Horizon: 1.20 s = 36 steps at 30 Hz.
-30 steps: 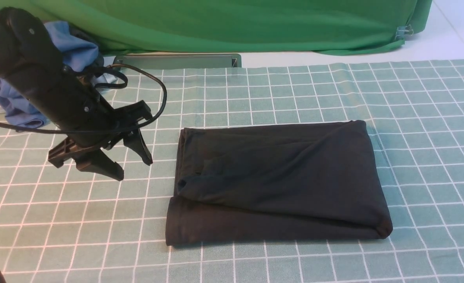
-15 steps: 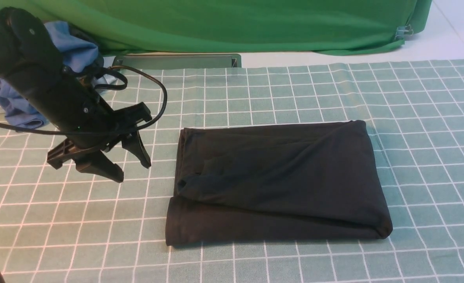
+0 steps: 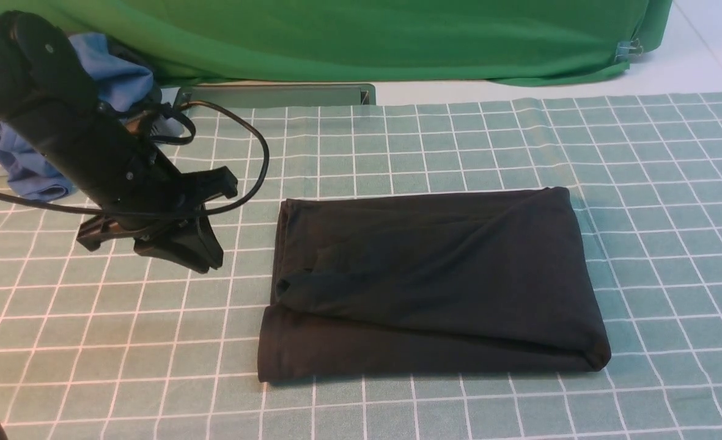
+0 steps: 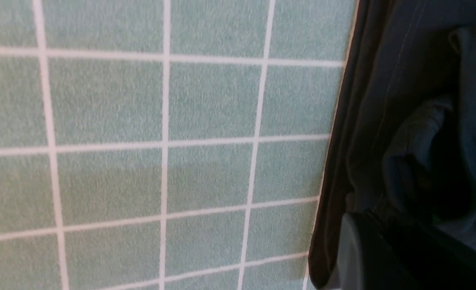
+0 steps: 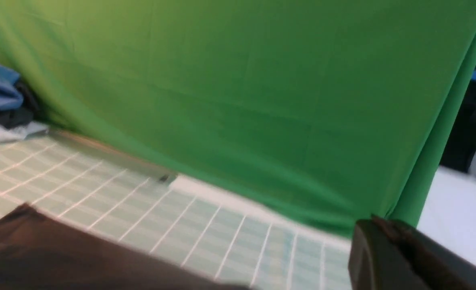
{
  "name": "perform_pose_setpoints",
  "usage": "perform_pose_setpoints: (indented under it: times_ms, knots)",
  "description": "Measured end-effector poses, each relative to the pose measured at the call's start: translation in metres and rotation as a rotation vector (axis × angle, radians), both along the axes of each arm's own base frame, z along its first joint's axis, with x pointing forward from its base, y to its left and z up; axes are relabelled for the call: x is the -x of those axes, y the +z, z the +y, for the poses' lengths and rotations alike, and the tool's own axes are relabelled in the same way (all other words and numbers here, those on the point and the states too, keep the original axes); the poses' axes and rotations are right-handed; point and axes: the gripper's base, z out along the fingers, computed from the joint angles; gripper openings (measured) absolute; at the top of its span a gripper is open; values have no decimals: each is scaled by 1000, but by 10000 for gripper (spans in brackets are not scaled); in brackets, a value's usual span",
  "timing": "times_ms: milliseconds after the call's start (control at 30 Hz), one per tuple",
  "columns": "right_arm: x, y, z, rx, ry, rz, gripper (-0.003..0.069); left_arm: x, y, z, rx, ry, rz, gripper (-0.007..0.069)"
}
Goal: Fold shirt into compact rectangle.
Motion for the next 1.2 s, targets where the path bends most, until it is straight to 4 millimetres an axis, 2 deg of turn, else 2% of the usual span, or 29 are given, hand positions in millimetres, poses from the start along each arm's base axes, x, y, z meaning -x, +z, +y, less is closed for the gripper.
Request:
perform_pose_setpoints:
  times_ms: [200, 967, 1133, 1200]
  knots:
    - [1, -15, -1, -33, -18, 183, 25, -1, 0, 0, -1, 5, -16, 15]
    - [1, -13, -1, -44, -14, 147, 55, -6, 1, 1, -4, 23, -68, 16]
    - [13, -25, -4, -48, -14, 130, 60, -7, 1, 1, -3, 24, -69, 16]
    - [26, -41, -8, -56, -21, 102, 66, -8, 1, 0, 2, 31, -78, 16]
